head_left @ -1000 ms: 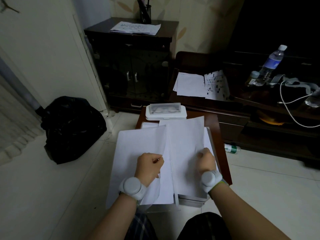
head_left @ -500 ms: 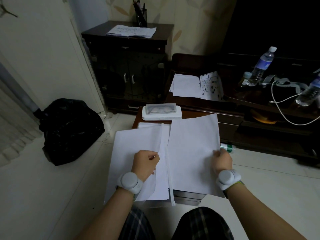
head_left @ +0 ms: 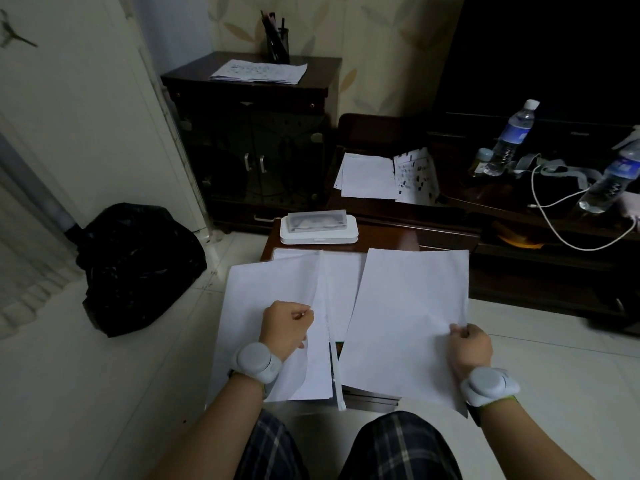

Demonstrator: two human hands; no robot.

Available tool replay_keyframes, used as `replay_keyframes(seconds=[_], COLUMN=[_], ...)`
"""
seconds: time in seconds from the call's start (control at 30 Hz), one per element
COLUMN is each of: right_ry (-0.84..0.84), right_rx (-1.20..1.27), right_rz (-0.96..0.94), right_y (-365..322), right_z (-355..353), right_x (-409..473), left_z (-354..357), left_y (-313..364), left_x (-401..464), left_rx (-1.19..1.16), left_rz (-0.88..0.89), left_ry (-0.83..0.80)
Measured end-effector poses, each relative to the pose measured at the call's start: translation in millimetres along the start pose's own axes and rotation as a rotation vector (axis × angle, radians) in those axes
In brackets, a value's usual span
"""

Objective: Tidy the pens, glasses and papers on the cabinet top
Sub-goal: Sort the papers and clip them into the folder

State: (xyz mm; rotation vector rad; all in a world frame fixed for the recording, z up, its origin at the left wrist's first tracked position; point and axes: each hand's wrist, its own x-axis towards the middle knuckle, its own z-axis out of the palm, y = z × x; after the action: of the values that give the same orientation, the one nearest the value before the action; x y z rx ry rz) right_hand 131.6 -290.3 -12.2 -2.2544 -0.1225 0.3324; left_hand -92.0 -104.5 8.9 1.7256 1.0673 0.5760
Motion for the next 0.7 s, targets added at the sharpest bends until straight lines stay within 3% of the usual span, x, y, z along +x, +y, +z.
replay_keyframes(seconds=[0.7], right_ry=[-0.006], right_rx=[-0.031], right_rz=[-0.057], right_y=[-3.0], right_z=[-21.4], right_x=[-12.6], left_z=[1.3], left_y=[0.0], left_x=[-10.8], left_rx=[-0.045], left_rz=[-0.086], left_ry=[-0.011])
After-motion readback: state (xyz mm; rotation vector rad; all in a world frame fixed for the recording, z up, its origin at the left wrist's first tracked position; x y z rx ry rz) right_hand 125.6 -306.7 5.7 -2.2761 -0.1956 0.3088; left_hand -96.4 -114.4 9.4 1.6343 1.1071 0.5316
